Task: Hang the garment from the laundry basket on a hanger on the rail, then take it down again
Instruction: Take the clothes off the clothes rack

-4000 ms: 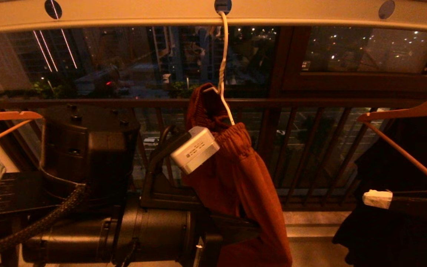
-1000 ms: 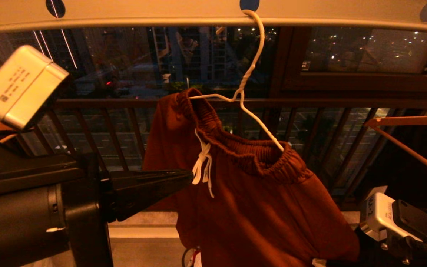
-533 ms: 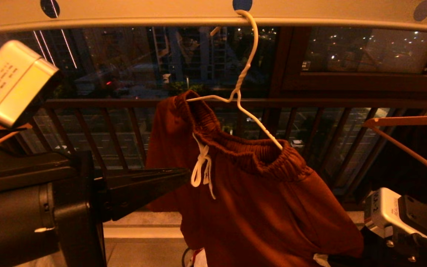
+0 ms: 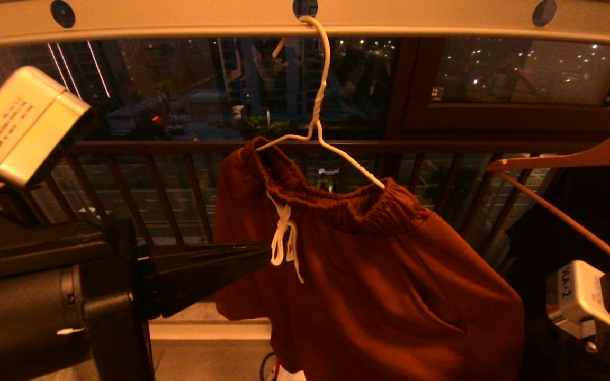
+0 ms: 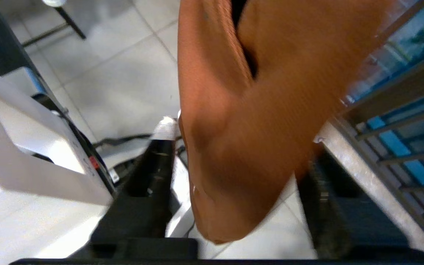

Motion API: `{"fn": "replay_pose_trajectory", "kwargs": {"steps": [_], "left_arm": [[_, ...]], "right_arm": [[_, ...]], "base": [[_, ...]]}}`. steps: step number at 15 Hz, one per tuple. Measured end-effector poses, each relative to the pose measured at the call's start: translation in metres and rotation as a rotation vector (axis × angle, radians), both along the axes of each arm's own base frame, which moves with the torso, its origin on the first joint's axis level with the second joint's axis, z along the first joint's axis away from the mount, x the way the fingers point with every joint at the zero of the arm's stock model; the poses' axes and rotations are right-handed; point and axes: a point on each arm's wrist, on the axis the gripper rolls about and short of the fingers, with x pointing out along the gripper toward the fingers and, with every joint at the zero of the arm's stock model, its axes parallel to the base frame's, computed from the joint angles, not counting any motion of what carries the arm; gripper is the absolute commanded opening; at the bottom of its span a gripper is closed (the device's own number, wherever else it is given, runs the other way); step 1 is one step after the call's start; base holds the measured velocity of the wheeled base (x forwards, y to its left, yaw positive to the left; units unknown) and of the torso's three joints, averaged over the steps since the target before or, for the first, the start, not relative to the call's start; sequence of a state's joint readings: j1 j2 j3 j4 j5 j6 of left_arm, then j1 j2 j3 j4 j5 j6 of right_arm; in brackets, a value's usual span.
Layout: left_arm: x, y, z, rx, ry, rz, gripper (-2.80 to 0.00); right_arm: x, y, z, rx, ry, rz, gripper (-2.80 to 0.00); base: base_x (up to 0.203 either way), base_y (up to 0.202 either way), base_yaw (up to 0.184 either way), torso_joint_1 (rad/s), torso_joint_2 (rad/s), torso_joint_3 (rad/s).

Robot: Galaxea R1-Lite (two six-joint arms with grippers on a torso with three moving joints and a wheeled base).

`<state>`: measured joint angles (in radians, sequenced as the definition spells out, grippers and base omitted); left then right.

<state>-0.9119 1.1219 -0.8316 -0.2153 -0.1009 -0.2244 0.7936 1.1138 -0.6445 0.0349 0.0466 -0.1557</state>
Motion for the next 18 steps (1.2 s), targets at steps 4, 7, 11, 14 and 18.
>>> {"fn": "replay_pose_trajectory", "kwargs": {"steps": [4,7,11,14,18], "left_arm": [[0.001,0.000,-0.009,0.043,0.033,0.006,-2.80],[0.003,0.001,-0.013,0.070,0.054,0.031,-2.80],[0.007,0.003,-0.017,0.089,0.064,0.104,-2.80],[0.013,0.011,-0.024,0.104,0.078,0.170,-2.80],[0.008,0.039,-0.034,0.119,0.063,0.277,-2.80]], "right_arm": [[-0.016,-0.017,0.024,0.084,-0.104,-0.027,0.00],[-0.035,-0.038,0.050,0.120,-0.173,-0.073,0.00],[-0.050,-0.055,0.066,0.158,-0.213,-0.105,-2.80],[-0.052,-0.060,0.069,0.162,-0.236,-0.171,-2.80],[-0.056,-0.073,0.066,0.131,-0.236,-0.300,-2.80]], "base": [[0.000,0.000,0.000,0.000,0.00,0.000],[0.000,0.000,0.000,0.000,0.00,0.000],[0.000,0.000,0.000,0.000,0.00,0.000],[0.000,0.000,0.000,0.000,0.00,0.000],[0.000,0.000,0.000,0.000,0.00,0.000]]}}
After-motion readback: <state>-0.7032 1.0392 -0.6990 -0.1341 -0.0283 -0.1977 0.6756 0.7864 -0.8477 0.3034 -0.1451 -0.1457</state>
